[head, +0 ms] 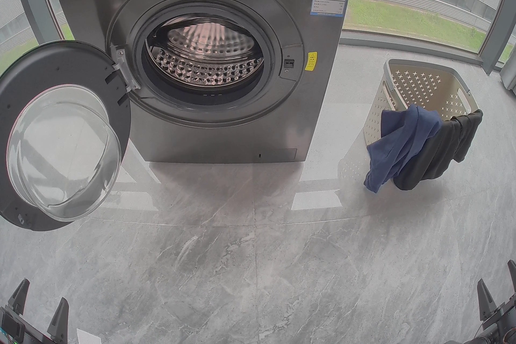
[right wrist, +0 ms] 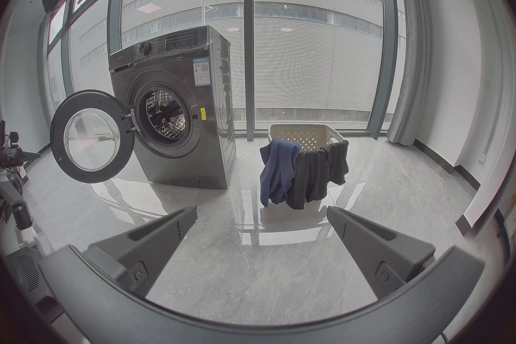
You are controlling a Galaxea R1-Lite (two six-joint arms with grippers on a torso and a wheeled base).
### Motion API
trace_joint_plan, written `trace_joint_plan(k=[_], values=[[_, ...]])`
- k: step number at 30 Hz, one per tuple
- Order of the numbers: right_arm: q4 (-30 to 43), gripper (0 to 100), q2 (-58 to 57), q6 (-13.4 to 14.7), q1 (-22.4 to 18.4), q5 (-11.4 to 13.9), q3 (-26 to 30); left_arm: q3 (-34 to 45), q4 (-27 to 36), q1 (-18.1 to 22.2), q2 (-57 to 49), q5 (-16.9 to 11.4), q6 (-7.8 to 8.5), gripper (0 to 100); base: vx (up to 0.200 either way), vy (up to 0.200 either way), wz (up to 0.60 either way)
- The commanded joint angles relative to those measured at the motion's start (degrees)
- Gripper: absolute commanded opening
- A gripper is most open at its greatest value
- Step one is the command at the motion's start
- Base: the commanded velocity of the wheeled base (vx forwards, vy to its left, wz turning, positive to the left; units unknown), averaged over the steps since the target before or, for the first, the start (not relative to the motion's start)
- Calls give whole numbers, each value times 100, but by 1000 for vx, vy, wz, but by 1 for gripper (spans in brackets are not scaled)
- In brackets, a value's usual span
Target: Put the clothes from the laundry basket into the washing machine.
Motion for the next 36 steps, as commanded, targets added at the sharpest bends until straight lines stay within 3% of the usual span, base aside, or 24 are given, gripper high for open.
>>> trace_joint_plan(k=[1, 36], values=[[0, 100, -63, -6, -6, 0, 99, 92, 2, 0, -86, 2, -6, 100, 0, -200, 0], [0, 100, -63, 12, 3, 0, 99, 92, 2, 0, -86, 45, -32, 100, 0, -200, 0]])
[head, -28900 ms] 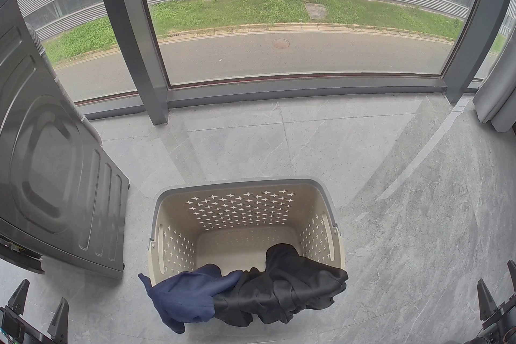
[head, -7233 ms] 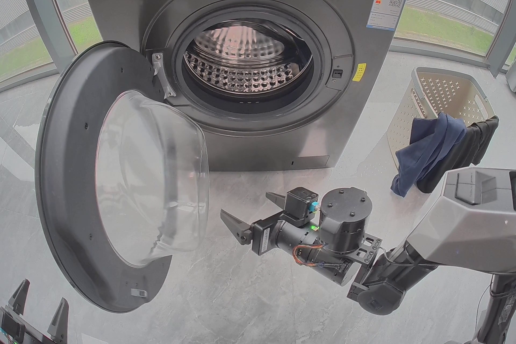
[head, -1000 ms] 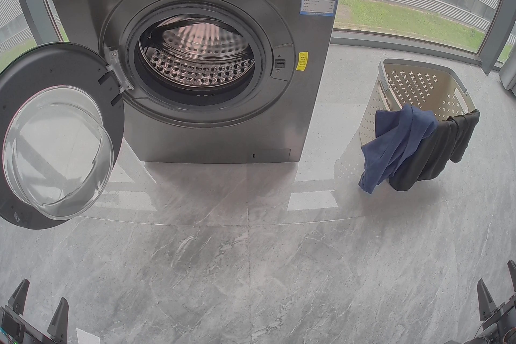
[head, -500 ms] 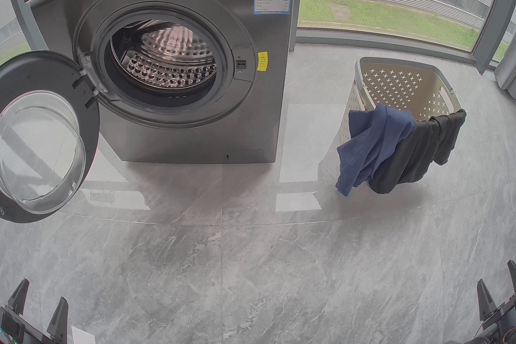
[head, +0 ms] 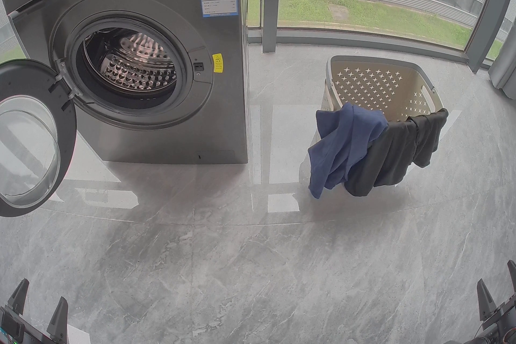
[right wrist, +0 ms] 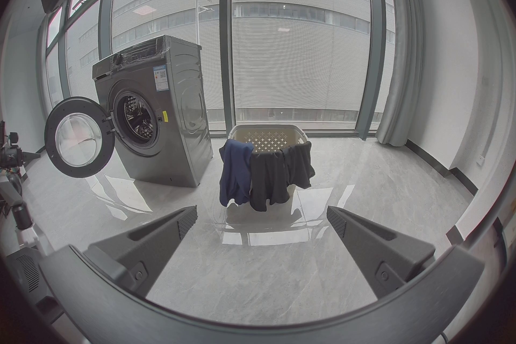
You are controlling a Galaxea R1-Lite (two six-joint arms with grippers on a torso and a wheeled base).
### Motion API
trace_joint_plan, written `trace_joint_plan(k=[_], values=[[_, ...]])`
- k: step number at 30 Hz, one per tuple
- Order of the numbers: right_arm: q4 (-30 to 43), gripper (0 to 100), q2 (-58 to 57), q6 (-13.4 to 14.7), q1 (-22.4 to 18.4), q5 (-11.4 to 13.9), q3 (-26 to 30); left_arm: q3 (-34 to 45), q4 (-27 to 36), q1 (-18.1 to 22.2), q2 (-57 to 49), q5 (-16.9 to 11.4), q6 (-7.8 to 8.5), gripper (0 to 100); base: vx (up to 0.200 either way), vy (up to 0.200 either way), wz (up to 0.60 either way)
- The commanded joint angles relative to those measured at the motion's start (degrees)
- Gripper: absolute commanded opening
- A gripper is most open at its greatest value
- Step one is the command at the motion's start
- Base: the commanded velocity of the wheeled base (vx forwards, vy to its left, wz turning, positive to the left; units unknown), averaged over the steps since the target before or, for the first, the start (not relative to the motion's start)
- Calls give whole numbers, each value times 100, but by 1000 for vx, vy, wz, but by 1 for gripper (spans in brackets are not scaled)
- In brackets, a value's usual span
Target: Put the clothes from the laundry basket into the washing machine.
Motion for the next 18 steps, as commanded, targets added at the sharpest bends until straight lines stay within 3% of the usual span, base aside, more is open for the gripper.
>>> trace_joint_plan(k=[1, 3, 15, 18], values=[[0, 100, -77, 2, 3, 0, 101, 92, 0, 0, -86, 2, -1, 100, 0, -200, 0], [0, 100, -77, 2, -6, 0, 101, 92, 0, 0, -86, 2, -1, 100, 0, -200, 0], [0, 100, -77, -7, 3, 0, 101, 92, 0, 0, -86, 2, -10, 100, 0, 0, 0], [0, 100, -77, 2, 3, 0, 101, 92, 0, 0, -86, 2, -1, 100, 0, -200, 0]])
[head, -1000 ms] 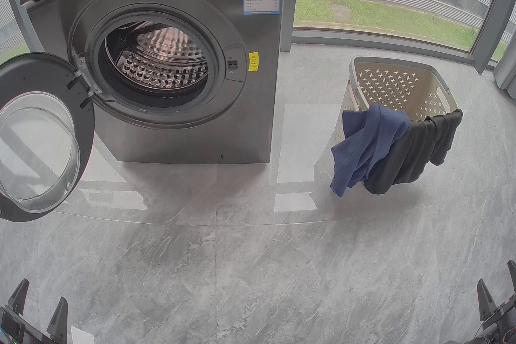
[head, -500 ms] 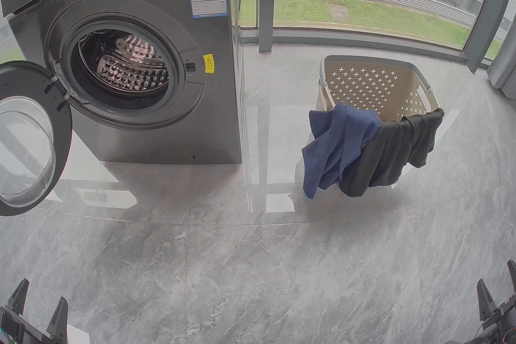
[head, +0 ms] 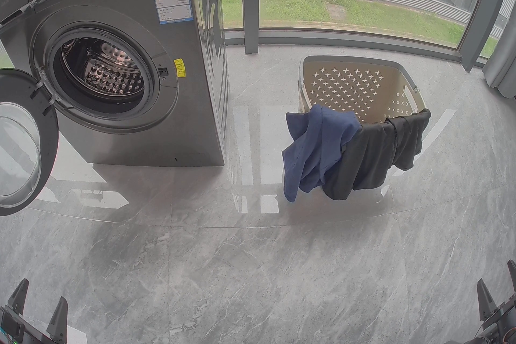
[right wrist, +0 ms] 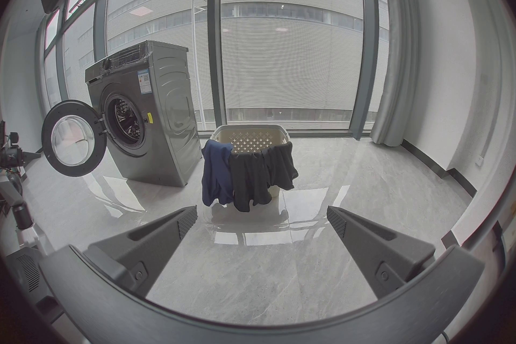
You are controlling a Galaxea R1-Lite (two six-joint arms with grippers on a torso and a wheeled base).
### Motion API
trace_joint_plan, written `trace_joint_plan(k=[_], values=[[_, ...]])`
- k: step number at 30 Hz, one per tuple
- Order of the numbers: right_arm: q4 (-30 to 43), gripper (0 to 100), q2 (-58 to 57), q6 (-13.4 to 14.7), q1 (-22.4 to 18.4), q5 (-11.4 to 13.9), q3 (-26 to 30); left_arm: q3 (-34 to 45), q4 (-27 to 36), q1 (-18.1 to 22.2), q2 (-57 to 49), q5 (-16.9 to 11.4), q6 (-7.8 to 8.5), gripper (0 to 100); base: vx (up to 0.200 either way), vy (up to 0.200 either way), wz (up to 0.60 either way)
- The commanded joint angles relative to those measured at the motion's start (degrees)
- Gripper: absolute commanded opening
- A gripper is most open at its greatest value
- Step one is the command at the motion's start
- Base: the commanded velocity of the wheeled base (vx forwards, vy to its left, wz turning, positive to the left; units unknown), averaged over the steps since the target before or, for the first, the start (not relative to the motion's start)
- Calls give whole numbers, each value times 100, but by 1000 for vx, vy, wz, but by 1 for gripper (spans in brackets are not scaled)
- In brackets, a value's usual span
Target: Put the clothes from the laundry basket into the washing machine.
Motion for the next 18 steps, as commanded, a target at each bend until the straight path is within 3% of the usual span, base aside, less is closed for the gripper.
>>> trace_joint_plan(k=[1, 6, 18], values=[[0, 100, -82, 2, -4, -2, 101, 92, 2, 3, -86, 2, 0, 100, 0, -200, 0], [0, 100, -82, -15, 5, -2, 101, 92, 2, 3, -86, 2, 0, 100, 0, -200, 0], [0, 100, -82, -15, 5, -2, 101, 92, 2, 3, -86, 2, 0, 100, 0, -17, 0]])
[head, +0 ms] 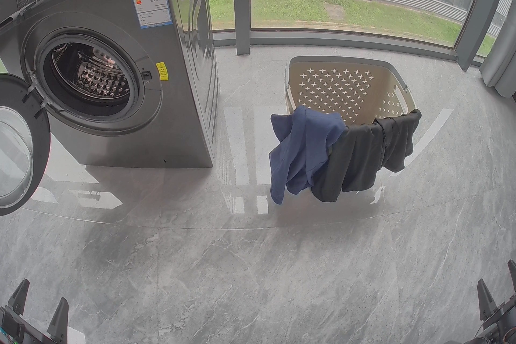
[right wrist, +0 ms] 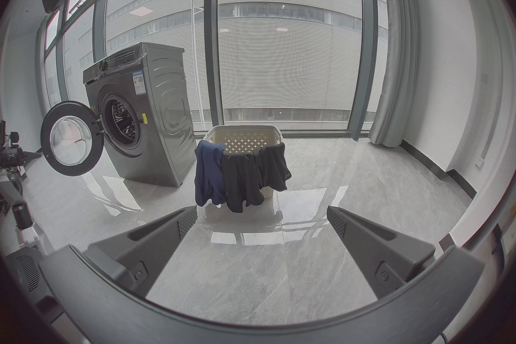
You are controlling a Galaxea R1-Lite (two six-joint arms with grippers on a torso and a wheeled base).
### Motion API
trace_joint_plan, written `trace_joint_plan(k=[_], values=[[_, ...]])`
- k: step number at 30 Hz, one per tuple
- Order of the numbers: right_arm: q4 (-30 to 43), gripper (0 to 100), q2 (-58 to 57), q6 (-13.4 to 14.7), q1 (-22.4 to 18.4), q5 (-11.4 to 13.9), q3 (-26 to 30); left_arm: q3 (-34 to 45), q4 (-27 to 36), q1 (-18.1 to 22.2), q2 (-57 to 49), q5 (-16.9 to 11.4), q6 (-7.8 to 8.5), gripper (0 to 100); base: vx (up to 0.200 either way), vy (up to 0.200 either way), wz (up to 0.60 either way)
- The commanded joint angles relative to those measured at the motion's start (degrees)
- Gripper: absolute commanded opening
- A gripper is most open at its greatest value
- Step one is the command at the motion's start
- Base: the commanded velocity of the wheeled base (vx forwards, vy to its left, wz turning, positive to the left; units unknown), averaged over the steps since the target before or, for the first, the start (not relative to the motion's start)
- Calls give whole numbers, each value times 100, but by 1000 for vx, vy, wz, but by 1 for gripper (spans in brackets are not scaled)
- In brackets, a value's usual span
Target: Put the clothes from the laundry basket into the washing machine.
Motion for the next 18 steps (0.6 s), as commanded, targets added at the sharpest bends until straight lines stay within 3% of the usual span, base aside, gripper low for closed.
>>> trace_joint_plan(k=[1, 11, 18], values=[[0, 100, -85, -4, 0, 0, 101, 92, 2, 0, -84, 4, -6, 100, 0, -200, 0], [0, 100, -85, -4, 0, 0, 101, 92, 2, 0, -84, 4, 2, 100, 0, -200, 0], [0, 100, -85, -4, 0, 0, 101, 92, 2, 0, -84, -5, 29, 100, 0, 0, 0]])
